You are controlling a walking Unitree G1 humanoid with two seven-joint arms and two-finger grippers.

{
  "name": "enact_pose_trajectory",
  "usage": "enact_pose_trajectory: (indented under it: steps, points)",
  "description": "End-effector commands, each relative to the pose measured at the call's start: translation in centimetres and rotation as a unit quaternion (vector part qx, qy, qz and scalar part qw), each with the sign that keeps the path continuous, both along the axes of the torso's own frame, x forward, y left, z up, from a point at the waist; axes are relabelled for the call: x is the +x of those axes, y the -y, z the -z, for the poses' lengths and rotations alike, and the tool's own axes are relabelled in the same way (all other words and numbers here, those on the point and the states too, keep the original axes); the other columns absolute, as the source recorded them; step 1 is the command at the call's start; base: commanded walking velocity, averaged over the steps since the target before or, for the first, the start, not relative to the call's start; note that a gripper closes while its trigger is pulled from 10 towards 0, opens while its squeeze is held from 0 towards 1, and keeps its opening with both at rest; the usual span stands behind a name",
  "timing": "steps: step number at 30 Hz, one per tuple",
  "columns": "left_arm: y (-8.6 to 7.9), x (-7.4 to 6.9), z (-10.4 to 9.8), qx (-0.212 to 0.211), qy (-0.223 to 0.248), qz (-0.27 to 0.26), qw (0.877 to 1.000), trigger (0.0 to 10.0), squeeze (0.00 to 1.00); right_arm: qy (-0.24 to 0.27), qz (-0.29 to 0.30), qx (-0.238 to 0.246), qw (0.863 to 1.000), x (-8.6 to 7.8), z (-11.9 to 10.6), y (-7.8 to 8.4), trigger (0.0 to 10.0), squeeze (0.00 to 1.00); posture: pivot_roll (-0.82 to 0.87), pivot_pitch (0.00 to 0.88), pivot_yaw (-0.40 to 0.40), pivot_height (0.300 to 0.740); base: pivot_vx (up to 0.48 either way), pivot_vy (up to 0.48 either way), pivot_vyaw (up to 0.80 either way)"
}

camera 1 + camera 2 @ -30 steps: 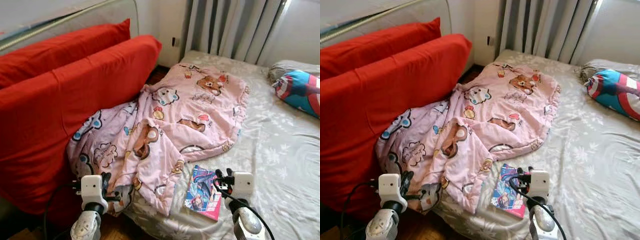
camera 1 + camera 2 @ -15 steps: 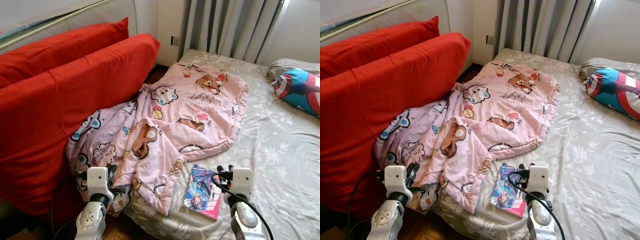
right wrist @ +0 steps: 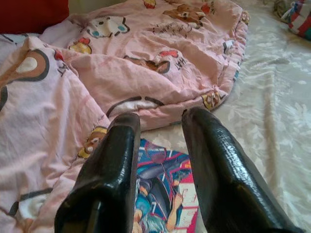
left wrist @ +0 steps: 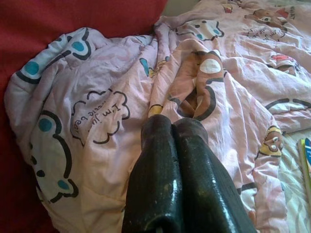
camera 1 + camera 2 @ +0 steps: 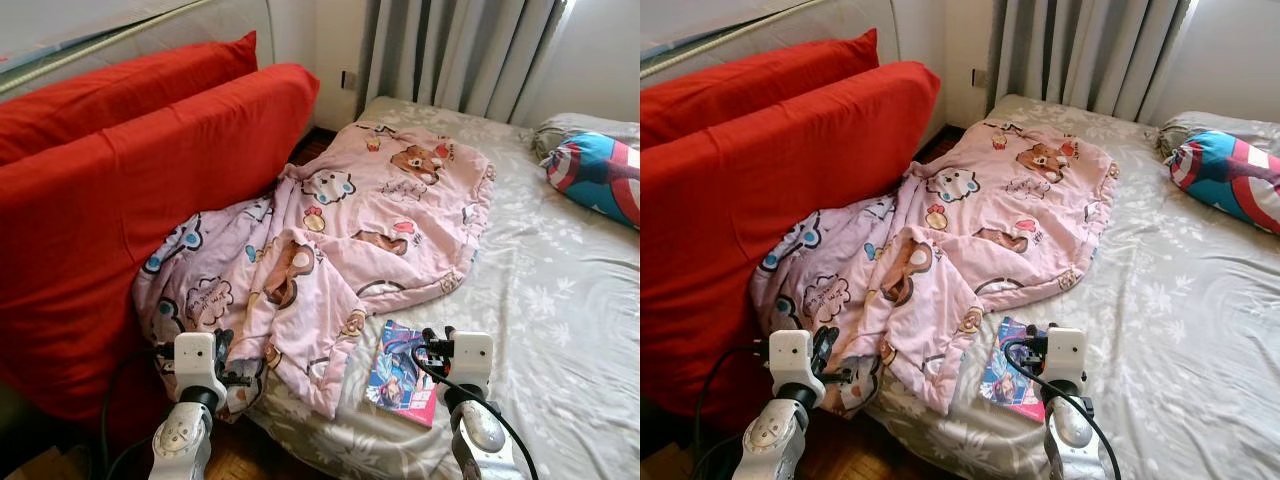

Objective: Clean up the room

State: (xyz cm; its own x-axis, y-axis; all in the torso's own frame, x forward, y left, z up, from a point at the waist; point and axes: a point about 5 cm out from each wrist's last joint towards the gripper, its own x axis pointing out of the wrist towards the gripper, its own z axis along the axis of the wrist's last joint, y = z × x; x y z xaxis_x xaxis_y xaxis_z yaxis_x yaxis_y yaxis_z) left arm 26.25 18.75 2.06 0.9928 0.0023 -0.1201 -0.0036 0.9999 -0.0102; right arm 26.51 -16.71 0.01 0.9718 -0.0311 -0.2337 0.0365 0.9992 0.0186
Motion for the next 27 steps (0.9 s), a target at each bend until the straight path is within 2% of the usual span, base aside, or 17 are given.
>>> enact_pose_trajectory:
  steps: [1,8,15,21,27]
  points:
    - [0.00,-0.21,0.20,-0.001,-0.009,-0.001,1.000,10.0,0.00,-0.004,0.000,-0.002,1.000,0.27,-0.16,0.05,10.0,0.00,-0.07,0.087,-0.030,0.690,0.000,0.000,0.00]
    - [0.11,-0.13,0.15,-0.003,-0.009,-0.002,1.000,10.0,0.00,-0.006,-0.011,0.001,1.000,0.23,-0.05,-0.26,10.0,0.00,-0.07,0.086,-0.034,0.658,0.000,0.000,0.00]
    - [0.13,-0.07,0.15,-0.003,-0.010,-0.002,1.000,10.0,0.00,0.000,-0.015,0.007,1.000,0.24,-0.17,-0.43,10.0,0.00,-0.07,0.084,-0.034,0.658,0.000,0.000,0.00]
    - [0.15,-0.03,0.12,-0.004,-0.010,-0.002,1.000,10.0,0.00,-0.020,-0.011,0.002,1.000,0.26,0.22,-0.34,10.0,0.00,-0.07,0.082,-0.033,0.658,0.000,0.000,0.00]
    - [0.11,0.01,0.10,-0.003,-0.011,-0.002,1.000,10.0,0.00,-0.014,-0.020,0.009,1.000,0.22,0.20,-0.56,10.0,0.00,-0.07,0.082,-0.033,0.639,0.000,0.000,0.00]
